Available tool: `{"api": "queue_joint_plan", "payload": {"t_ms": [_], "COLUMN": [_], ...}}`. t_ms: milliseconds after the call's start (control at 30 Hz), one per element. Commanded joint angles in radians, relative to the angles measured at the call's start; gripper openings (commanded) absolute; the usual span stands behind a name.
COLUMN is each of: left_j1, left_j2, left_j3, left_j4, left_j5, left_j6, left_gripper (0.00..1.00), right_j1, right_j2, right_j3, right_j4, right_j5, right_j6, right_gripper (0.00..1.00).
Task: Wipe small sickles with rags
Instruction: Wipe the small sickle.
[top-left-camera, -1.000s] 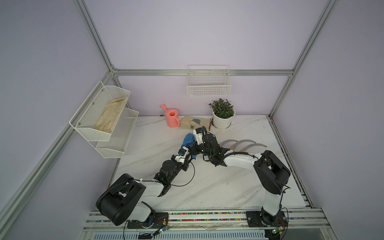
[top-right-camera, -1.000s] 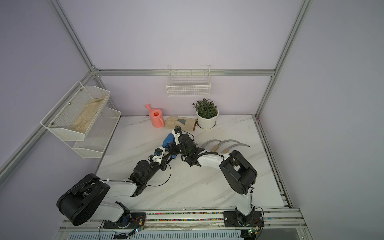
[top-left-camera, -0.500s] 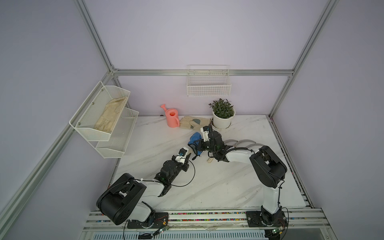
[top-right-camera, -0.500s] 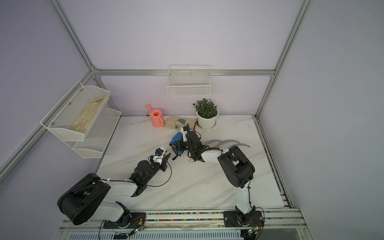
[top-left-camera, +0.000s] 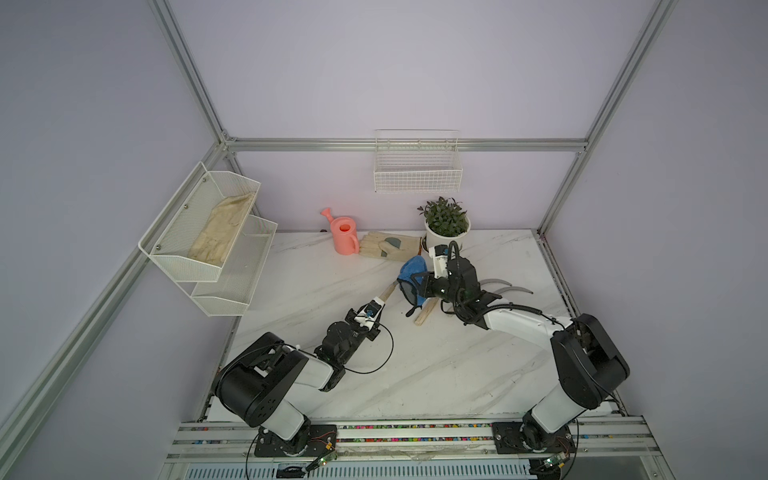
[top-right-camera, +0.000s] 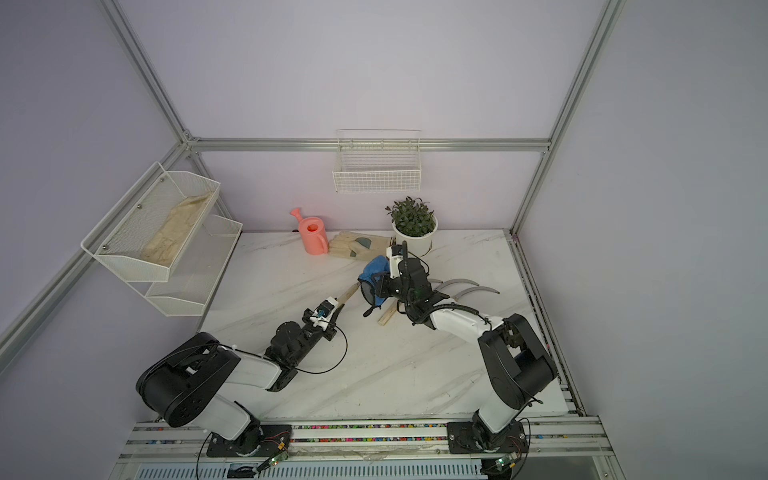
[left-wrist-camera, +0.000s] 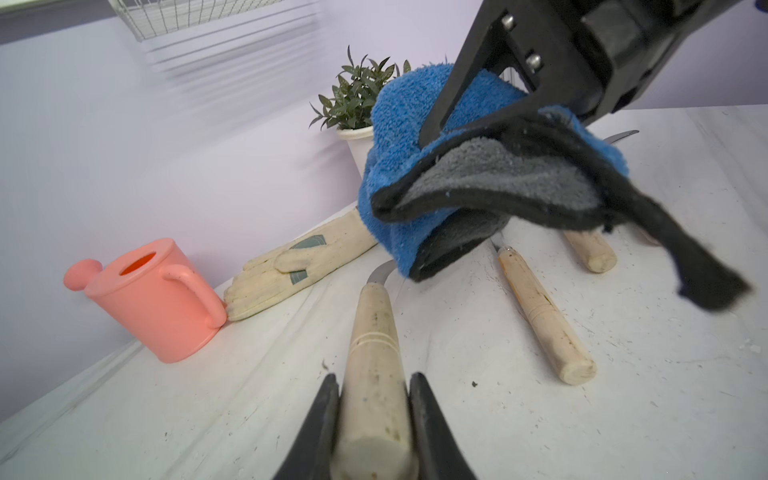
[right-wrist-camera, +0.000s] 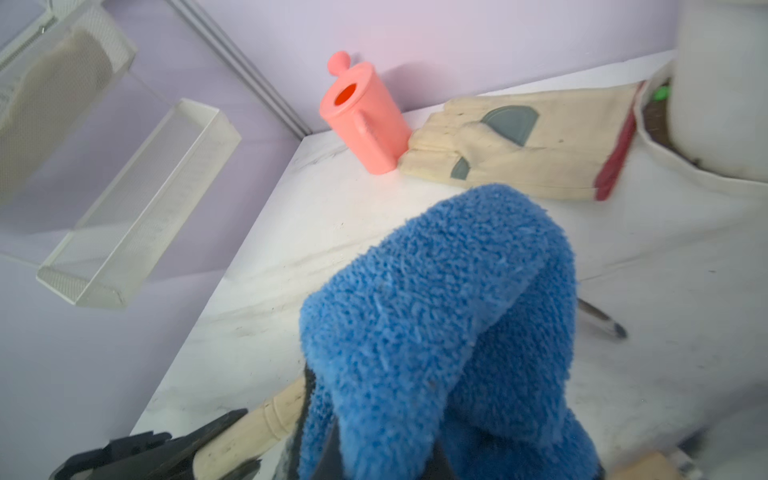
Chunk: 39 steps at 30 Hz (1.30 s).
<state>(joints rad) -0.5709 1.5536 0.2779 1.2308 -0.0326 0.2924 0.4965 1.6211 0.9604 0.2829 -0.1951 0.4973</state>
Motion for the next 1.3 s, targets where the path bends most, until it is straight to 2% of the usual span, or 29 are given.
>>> {"api": "queue_joint_plan", "payload": {"t_ms": [0,167,300,467,600,867,1100,1267], "left_j1": [-0.012,-0.061,-0.086,-0.087,-0.088,-0.098,-0.105,-0.111], "left_j2": [-0.023,0.065,0.098,0.082,0.084,0.114,0.138,0.152], "left_j3": [-0.009,-0.028,0.007,0.007,0.007,0.013,0.027,0.035], "left_j4": [0.106,0.270,0.272,0.272,0.271,0.271,0.272,0.272], "left_j5": [0.047,0.013,-0.004,0.024,0.053,0.082,0.073,0.053], "left_j6": [0.085,0.223,0.300,0.320,0.329,0.348,0.360,0.366], "left_gripper": [0.00,0.00,0.00,0.00,0.00,0.00,0.00,0.00], "right_j1": [-0.080,-0.144,-0.145,-0.148,-0.148,-0.122,-0.042,0.009], "right_j2": [0.010,0.071,0.128,0.215,0.280,0.289,0.270,0.215], "right_j3": [-0.032,-0.023,0.024,0.090,0.147,0.202,0.216,0.168], "right_j4": [0.012,0.018,-0.027,-0.085,-0.089,-0.066,-0.074,-0.052], "right_j5": [-0.016,-0.003,0.081,0.132,0.070,-0.110,-0.190,-0.210], "right_j6": [0.061,0.084,0.074,0.043,0.007,-0.061,-0.111,-0.134], "right_gripper": [0.00,0.00,0.00,0.00,0.00,0.00,0.00,0.00]}}
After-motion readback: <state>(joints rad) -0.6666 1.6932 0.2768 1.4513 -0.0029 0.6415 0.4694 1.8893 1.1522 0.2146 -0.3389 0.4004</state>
